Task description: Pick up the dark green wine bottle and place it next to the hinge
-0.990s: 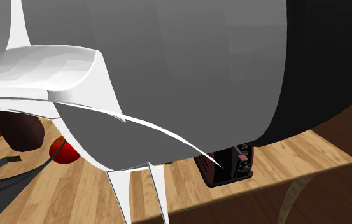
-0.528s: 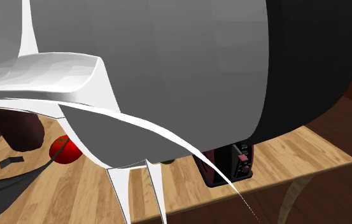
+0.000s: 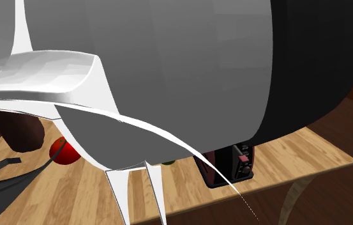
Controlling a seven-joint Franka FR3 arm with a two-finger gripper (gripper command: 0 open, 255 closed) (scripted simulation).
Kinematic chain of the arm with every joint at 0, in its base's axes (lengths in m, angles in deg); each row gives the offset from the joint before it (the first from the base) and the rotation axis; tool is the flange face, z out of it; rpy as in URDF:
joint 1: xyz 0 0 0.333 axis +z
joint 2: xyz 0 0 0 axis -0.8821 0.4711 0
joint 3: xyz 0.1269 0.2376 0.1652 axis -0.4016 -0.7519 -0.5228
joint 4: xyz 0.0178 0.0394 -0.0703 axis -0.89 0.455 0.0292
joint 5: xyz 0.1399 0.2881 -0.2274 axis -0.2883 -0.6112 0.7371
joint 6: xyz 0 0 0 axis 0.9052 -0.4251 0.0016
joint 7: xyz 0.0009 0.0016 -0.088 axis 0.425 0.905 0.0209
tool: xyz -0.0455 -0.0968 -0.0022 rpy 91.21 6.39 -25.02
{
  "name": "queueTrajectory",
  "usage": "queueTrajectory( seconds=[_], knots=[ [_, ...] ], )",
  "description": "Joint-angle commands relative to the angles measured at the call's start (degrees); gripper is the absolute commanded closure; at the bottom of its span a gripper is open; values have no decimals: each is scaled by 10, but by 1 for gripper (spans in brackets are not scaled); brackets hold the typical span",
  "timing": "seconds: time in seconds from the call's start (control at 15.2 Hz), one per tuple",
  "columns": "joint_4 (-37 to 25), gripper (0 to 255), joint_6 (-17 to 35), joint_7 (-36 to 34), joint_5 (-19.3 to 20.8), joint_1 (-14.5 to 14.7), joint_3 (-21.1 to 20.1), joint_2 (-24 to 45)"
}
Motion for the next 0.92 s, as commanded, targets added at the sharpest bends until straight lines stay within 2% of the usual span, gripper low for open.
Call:
queueTrajectory(
  seconds=[0.0,0.53,0.86],
  knots=[
    [0,255,0,0,0,0,0,0],
    [0,255,0,0,0,0,0,0],
    [-37,255,-38,-2,1,-4,1,-1]
  ],
)
